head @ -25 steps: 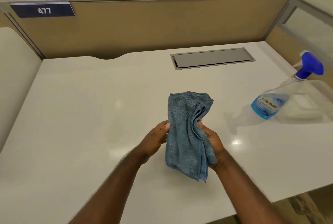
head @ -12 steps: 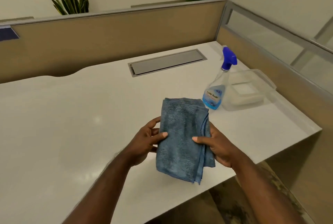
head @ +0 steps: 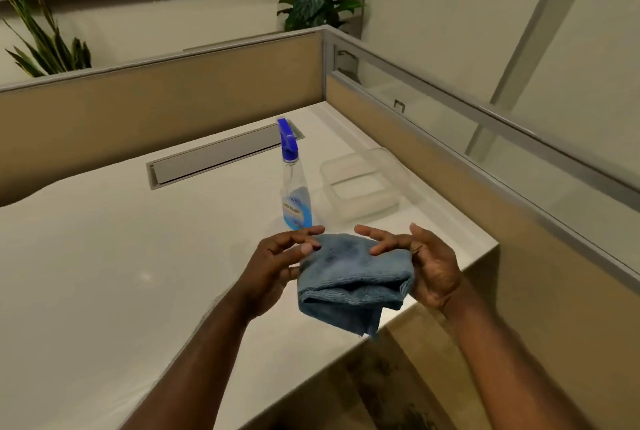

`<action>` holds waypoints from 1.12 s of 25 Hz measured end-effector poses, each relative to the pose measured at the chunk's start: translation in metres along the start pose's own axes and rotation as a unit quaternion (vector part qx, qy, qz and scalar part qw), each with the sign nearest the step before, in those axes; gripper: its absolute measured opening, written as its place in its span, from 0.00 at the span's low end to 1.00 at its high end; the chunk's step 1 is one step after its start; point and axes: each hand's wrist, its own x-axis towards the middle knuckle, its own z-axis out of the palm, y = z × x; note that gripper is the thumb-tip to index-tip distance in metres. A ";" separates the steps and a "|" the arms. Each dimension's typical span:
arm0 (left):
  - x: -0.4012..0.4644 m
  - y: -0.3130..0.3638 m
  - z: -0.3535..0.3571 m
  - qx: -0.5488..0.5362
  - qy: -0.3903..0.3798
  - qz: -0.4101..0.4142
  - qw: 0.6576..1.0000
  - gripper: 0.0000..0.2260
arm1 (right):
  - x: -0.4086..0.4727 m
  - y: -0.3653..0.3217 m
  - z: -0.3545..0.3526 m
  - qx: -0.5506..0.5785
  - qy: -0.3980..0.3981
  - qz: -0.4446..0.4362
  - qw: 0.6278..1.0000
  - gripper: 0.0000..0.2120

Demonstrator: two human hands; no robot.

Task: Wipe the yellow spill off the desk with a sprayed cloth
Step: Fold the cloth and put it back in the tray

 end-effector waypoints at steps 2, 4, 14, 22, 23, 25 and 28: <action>0.022 0.000 0.019 0.077 0.009 0.020 0.997 0.09 | -0.001 -0.016 -0.020 -0.135 0.016 -0.028 0.990 0.17; 0.043 -0.002 0.034 0.102 0.019 0.034 0.994 0.14 | 0.003 -0.029 -0.040 -0.221 0.048 -0.024 0.974 0.27; 0.177 -0.005 0.066 0.312 0.168 0.212 0.911 0.22 | 0.070 -0.082 -0.071 -0.455 0.266 -0.231 0.818 0.14; 0.248 0.000 0.058 0.107 0.211 -0.008 0.972 0.16 | 0.167 -0.038 -0.088 -0.675 0.233 -0.467 0.521 0.10; 0.253 0.001 0.056 0.081 0.214 -0.020 0.973 0.17 | 0.180 -0.034 -0.093 -0.691 0.210 -0.476 0.502 0.10; 0.264 0.003 0.051 0.065 0.239 -0.022 0.969 0.16 | 0.200 -0.024 -0.104 -0.724 0.149 -0.473 0.479 0.09; 0.278 -0.001 0.046 0.116 0.283 -0.058 0.950 0.17 | 0.221 -0.012 -0.117 -0.745 0.058 -0.432 0.505 0.08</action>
